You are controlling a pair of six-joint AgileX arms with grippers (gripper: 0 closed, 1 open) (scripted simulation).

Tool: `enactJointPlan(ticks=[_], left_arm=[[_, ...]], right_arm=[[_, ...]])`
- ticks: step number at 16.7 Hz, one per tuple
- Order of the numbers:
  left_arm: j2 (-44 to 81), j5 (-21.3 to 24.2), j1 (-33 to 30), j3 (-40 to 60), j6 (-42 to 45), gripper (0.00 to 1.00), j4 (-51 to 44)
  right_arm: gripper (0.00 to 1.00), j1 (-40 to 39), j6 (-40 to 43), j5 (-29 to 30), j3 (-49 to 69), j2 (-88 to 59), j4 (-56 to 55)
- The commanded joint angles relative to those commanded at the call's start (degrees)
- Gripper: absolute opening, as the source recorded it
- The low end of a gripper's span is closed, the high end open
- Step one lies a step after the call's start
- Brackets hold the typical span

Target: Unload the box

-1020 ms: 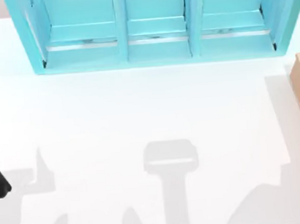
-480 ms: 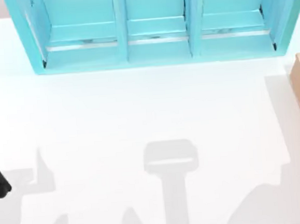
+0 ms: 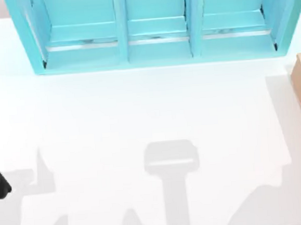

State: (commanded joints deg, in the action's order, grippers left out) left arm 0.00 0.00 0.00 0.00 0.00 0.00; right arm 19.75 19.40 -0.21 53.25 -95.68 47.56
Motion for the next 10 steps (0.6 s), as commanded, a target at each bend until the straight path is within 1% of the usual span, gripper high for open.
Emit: enactJointPlan(ticks=[3, 5, 7, 10], left_arm=[[0.0, 0.0, 0.0, 0.0, 0.0, 1.0, 0.0], [0.0, 0.0, 0.0, 0.0, 0.0, 1.0, 0.0], [0.0, 0.0, 0.0, 0.0, 0.0, 1.0, 0.0], [0.0, 0.0, 0.0, 0.0, 0.0, 1.0, 0.0]], right_arm=[[0.0, 0.0, 0.0, 0.0, 0.2, 0.1, 0.2], [0.0, 0.1, 0.1, 0.0, 2.1, 0.3, 2.3], [0.0, 0.2, 0.2, 0.0, 5.8, 1.0, 6.8], [0.0, 0.3, 0.4, 0.0, 13.1, 2.9, 17.0]])
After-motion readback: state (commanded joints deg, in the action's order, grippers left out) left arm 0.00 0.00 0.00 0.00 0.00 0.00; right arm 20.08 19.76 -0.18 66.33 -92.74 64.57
